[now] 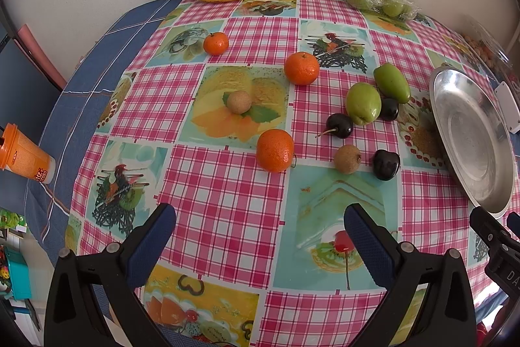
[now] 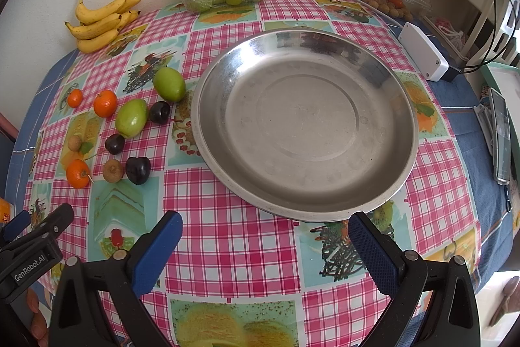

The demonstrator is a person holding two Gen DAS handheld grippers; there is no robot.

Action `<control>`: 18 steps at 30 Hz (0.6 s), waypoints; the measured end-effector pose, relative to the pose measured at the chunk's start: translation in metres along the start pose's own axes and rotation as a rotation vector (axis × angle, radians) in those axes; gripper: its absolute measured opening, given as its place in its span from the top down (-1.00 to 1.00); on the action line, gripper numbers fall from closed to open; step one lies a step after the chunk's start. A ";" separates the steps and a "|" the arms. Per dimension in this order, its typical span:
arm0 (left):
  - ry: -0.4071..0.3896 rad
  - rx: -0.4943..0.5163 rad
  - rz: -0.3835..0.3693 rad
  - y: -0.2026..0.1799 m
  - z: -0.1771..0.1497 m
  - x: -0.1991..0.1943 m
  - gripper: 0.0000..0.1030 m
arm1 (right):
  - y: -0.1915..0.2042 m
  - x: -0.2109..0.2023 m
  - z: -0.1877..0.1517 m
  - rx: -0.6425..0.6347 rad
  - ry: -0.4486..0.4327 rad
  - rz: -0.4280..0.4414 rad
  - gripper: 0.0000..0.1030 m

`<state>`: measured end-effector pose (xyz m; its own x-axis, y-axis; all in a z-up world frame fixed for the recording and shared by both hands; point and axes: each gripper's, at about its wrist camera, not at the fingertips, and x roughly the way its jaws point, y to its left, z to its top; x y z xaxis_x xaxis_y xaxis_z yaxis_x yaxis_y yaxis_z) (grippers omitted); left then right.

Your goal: Organize fruits

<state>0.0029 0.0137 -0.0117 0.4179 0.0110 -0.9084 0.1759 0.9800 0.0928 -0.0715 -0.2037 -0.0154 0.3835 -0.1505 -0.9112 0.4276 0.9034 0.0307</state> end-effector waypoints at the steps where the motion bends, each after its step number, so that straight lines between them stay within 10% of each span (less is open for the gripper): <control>1: 0.001 0.000 0.000 0.000 0.000 0.000 -0.99 | 0.000 0.000 0.000 0.000 0.000 0.000 -1.00; 18: -0.014 -0.041 -0.060 0.008 0.009 -0.001 -0.99 | 0.020 -0.003 0.003 -0.060 -0.028 0.065 -1.00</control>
<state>0.0119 0.0199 -0.0063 0.4203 -0.0504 -0.9060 0.1649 0.9861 0.0216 -0.0614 -0.1866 -0.0111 0.4318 -0.1016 -0.8962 0.3515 0.9340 0.0635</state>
